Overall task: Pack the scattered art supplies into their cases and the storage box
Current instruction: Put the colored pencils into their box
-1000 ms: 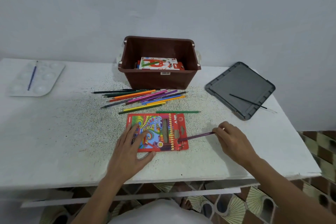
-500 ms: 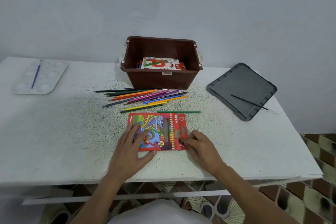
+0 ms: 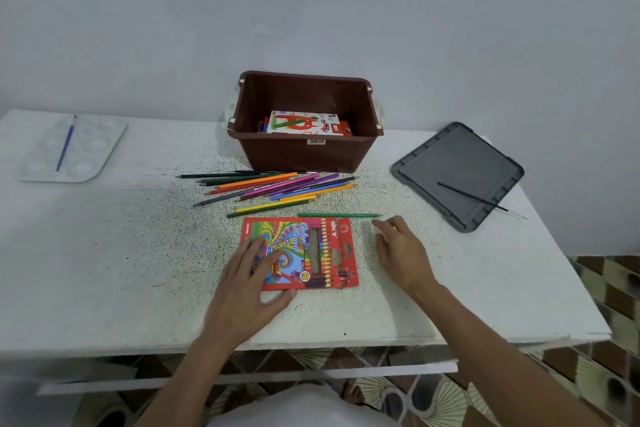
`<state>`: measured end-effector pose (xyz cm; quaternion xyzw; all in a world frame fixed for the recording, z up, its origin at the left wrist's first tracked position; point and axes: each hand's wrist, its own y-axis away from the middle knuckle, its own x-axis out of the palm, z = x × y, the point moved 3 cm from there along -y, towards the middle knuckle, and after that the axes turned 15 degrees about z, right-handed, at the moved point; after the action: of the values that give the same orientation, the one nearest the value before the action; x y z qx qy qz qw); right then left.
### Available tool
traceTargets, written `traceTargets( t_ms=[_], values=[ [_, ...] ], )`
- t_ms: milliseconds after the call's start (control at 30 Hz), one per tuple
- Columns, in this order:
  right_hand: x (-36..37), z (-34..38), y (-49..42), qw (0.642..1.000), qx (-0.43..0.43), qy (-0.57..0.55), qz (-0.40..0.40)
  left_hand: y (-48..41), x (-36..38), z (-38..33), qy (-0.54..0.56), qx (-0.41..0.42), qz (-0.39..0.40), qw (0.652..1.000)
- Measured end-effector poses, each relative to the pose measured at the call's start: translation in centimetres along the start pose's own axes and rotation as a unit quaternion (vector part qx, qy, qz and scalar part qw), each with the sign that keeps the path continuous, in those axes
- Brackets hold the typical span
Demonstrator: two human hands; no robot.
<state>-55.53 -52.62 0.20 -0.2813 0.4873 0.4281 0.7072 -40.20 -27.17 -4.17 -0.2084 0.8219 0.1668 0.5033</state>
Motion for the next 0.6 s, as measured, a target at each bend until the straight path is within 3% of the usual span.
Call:
traceTargets(
  t_ms=[200,400,600],
  values=[
    [-1.0,-0.2,-2.1,0.99,0.016,0.132,0.045,0.0,0.1,0.1,-0.006,0.003,-0.001,1.0],
    [-1.0,-0.7,-3.1,0.981,0.015,0.176,0.076,0.1,0.0,-0.1,0.008,0.005,-0.004,1.0],
    [-1.3,-2.2,-2.2,0.978,0.038,0.204,0.03,0.1,0.1,0.0,0.01,0.008,-0.005,1.0]
  ],
)
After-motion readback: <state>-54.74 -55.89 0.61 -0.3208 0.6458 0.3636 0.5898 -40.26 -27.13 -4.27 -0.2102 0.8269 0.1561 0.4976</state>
